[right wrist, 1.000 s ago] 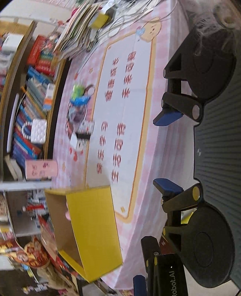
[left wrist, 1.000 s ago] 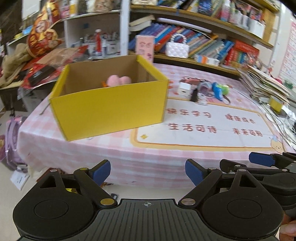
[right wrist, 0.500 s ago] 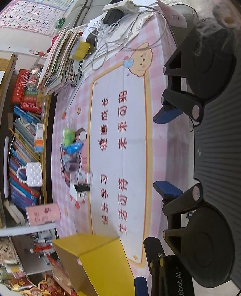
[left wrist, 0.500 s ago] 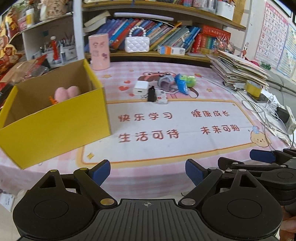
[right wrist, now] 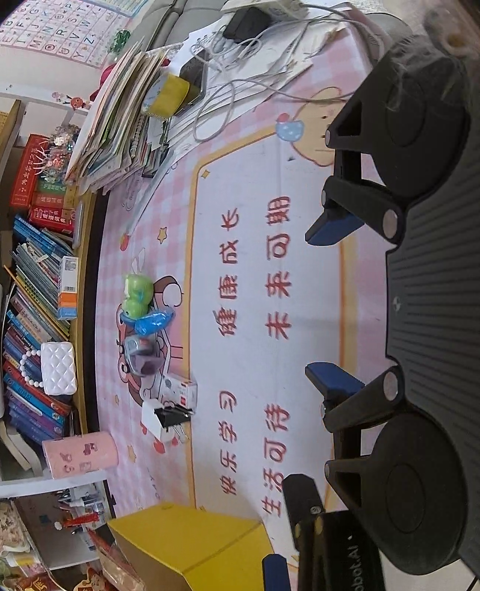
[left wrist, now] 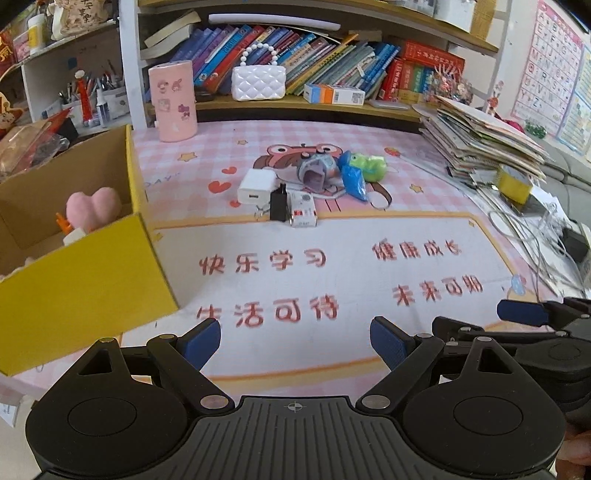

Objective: Organize objects
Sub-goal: 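Grasp the blue wrapped packet with the right gripper while the left gripper grasps the black binder clip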

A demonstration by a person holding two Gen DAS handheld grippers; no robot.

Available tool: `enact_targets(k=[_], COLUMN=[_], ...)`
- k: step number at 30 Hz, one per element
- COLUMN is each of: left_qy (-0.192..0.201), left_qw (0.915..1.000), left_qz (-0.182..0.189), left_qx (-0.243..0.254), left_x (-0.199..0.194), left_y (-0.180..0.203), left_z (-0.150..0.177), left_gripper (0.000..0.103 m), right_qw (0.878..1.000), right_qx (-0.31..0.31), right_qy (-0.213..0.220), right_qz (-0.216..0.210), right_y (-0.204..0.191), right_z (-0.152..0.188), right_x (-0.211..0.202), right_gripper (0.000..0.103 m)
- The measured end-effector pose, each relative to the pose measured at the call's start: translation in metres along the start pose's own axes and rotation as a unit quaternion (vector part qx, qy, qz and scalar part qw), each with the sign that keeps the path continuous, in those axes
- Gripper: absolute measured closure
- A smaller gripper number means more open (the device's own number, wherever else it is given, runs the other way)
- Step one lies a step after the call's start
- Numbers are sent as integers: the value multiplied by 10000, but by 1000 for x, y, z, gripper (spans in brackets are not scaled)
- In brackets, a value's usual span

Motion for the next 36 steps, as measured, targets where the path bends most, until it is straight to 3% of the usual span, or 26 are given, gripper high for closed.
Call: enact_targets(k=[8, 18, 28, 34, 36], left_qy=[-21, -36, 6, -19, -69], left_qw=[9995, 9972, 9947, 9926, 9924], left_qz=[-237, -619, -865, -1092, -1133], left_qx=[-218, -408, -555, -521, -482], left_x=[24, 58, 100, 132, 142], left_y=[-1, 0, 9, 2, 0], left_z=[-27, -56, -84, -97, -99], left_gripper=[13, 15, 19, 31, 41], right_qw=[9998, 9987, 9981, 9973, 9967], right_qx=[-5, 62, -130, -260, -323], right_qy=[111, 208, 197, 326, 370], right_qz=[-152, -454, -577, -602, -642], right_y=[16, 30, 38, 36, 34], right_z=[-32, -62, -84, -105, -112], right_x=[21, 55, 95, 113, 118], right_gripper=[26, 27, 42, 44, 43])
Point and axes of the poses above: each gripper's, at about its wrist camera, not at the fingertips, and x roughly the way its jaws point, y to its right, z to its underside, the point moved 10 cm from there along x, roughly the way its jaws point, and after that the axes turned 7 degrees about -z, right-handed, at the moved point
